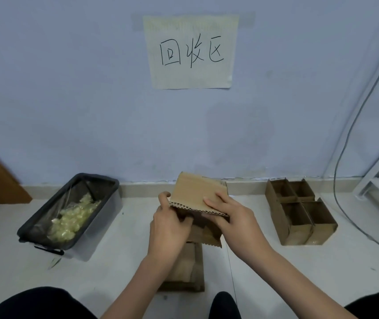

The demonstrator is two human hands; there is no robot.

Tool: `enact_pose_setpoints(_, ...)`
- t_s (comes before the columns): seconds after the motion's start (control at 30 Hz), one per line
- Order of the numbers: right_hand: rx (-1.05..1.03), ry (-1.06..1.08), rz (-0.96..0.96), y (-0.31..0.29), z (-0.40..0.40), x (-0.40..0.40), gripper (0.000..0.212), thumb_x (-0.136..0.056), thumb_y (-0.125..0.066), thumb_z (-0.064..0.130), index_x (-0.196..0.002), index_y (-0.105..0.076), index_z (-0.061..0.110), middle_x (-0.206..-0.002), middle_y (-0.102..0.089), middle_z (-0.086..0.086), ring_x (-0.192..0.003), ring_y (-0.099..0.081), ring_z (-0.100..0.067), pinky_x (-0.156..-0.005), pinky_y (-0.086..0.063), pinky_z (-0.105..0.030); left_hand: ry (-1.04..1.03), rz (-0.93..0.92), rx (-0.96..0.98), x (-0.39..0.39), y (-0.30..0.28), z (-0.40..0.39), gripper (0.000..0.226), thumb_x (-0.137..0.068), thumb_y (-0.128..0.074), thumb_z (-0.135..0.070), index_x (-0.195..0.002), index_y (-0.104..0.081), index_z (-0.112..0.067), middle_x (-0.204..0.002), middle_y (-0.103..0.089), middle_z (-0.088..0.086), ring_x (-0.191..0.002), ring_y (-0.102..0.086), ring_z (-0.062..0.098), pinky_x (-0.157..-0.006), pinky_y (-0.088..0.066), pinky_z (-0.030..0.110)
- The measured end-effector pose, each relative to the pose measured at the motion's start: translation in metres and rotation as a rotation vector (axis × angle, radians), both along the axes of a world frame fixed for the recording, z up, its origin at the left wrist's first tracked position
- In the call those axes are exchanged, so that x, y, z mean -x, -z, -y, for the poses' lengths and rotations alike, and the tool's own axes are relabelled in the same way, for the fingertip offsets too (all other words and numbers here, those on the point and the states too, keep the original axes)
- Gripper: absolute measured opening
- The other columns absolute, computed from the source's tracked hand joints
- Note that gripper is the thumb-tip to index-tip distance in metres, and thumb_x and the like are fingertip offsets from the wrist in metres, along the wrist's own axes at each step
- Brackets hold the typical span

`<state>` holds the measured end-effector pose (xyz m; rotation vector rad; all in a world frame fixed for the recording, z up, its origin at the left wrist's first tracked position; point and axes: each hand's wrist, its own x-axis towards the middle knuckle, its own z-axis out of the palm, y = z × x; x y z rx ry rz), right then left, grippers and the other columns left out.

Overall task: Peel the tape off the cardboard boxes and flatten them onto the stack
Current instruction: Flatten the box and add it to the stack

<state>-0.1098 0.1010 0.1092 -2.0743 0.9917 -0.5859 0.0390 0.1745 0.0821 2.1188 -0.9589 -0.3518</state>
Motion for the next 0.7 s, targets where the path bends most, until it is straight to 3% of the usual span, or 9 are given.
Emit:
enact_pose_setpoints(0.13, -0.019, 0.104, 0.172, -0.002, -0.010, 0.001, 0.049, -0.088, -0.073, 0.033, -0.135, -0.057, 0.040, -0.142, -0.042, 0.032, -0.117, -0.043, 0.023, -0.091, -0.034, 0.003, -0.033, -0.153, 0.031, 0.005, -0.009, -0.005, 0.042, -0.091, -0.060, -0.020, -0.121, -0.031, -0.023, -0.087, -0.064, -0.001, -0.073, -0.063, 0.014, -0.050, -0.040, 0.023)
enact_pose_setpoints(0.23, -0.187, 0.222, 0.294, 0.003, -0.013, 0.000, 0.071, -0.082, -0.080, 0.033, -0.141, -0.042, 0.039, -0.129, -0.049, 0.019, -0.109, -0.052, 0.016, -0.093, -0.044, -0.007, -0.068, -0.286, 0.059, 0.006, -0.012, -0.009, 0.040, -0.095, -0.059, -0.020, -0.124, -0.031, -0.020, -0.088, -0.059, -0.006, -0.076, -0.059, 0.006, -0.055, -0.045, 0.022)
enact_pose_setpoints(0.33, -0.166, 0.247, 0.167, 0.009, -0.014, -0.002, 0.055, -0.078, -0.082, 0.037, -0.125, -0.053, 0.035, -0.127, -0.047, 0.010, -0.108, -0.052, 0.007, -0.104, -0.048, -0.028, -0.035, -0.298, 0.019, 0.010, -0.016, -0.009, 0.039, -0.096, -0.057, -0.021, -0.123, -0.028, -0.020, -0.085, -0.057, -0.006, -0.078, -0.057, 0.014, -0.068, -0.050, 0.031)
enact_pose_setpoints(0.43, -0.216, 0.266, 0.112, 0.016, -0.018, -0.005, 0.084, -0.070, -0.085, 0.042, -0.139, -0.039, 0.028, -0.129, -0.042, 0.006, -0.114, -0.050, -0.008, -0.100, -0.050, -0.034, 0.042, -0.340, -0.024, 0.021, -0.019, -0.009, 0.032, -0.101, -0.046, -0.012, -0.123, -0.025, -0.020, -0.082, -0.056, 0.001, -0.072, -0.055, 0.014, -0.063, -0.043, 0.031)
enact_pose_setpoints(0.47, -0.236, 0.297, 0.121, 0.018, -0.018, -0.005, 0.085, -0.069, -0.085, 0.042, -0.137, -0.036, 0.028, -0.126, -0.045, 0.004, -0.111, -0.052, -0.011, -0.096, -0.052, -0.036, 0.064, -0.354, -0.031, 0.024, -0.019, -0.009, 0.031, -0.101, -0.043, -0.010, -0.125, -0.025, -0.020, -0.083, -0.056, 0.002, -0.073, -0.055, 0.014, -0.064, -0.044, 0.031)
enact_pose_setpoints(0.6, -0.210, 0.376, 0.046, 0.024, -0.006, 0.001, 0.052, -0.075, -0.078, 0.032, -0.111, -0.040, 0.024, -0.103, -0.060, -0.001, -0.088, -0.059, -0.015, -0.076, -0.054, -0.038, 0.099, -0.403, -0.063, 0.026, -0.017, -0.008, 0.042, -0.102, -0.038, -0.010, -0.141, -0.029, -0.020, -0.088, -0.058, 0.005, -0.074, -0.054, 0.018, -0.068, -0.041, 0.034)
enact_pose_setpoints(0.7, -0.216, 0.346, 0.059, 0.024, 0.003, 0.002, 0.041, -0.087, -0.064, 0.022, -0.122, -0.044, 0.021, -0.094, -0.062, 0.001, -0.082, -0.060, -0.015, -0.068, -0.053, -0.036, 0.090, -0.538, -0.002, 0.022, -0.018, -0.005, 0.051, -0.099, -0.037, -0.007, -0.146, -0.033, -0.026, -0.091, -0.058, 0.005, -0.076, -0.051, 0.020, -0.068, -0.039, 0.033)
